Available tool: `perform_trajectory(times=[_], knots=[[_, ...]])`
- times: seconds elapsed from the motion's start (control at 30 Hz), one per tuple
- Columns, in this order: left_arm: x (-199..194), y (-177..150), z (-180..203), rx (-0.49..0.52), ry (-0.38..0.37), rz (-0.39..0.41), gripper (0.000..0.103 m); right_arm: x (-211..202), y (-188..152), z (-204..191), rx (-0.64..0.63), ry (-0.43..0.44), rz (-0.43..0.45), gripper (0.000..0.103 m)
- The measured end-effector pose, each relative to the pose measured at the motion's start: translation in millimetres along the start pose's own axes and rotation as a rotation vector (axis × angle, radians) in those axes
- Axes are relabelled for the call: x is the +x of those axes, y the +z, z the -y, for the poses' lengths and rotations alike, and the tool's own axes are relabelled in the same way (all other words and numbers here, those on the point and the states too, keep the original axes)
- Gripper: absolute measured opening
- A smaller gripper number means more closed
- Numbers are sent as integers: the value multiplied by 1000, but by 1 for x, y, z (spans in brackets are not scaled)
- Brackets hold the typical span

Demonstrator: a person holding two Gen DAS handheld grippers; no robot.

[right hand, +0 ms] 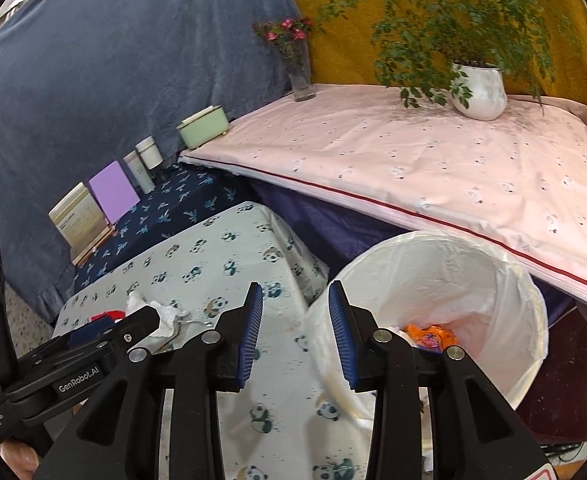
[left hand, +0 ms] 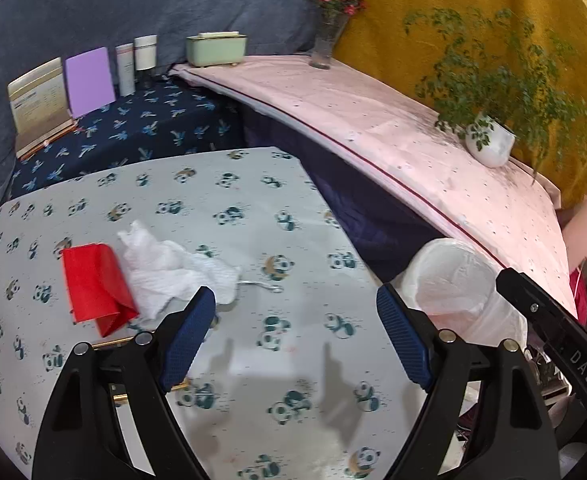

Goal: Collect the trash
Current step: 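Grasp the red packet with the left tool while the right tool grasps a white tissue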

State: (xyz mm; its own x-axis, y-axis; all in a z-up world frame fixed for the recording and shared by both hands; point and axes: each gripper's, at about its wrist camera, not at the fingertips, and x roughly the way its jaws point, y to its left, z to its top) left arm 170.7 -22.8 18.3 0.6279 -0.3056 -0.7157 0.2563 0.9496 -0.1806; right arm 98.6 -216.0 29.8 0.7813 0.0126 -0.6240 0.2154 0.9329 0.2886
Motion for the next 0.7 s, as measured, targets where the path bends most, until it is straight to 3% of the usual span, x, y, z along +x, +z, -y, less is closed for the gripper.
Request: perform_trajectory(times=[0.5, 0.7], knots=[[-2, -6, -111, -193, 160, -18, 84, 30, -15, -78, -112, 90, -71, 35], [7, -10, -140, -245, 190, -40, 84, 49, -23, -108, -150, 123, -111, 35]])
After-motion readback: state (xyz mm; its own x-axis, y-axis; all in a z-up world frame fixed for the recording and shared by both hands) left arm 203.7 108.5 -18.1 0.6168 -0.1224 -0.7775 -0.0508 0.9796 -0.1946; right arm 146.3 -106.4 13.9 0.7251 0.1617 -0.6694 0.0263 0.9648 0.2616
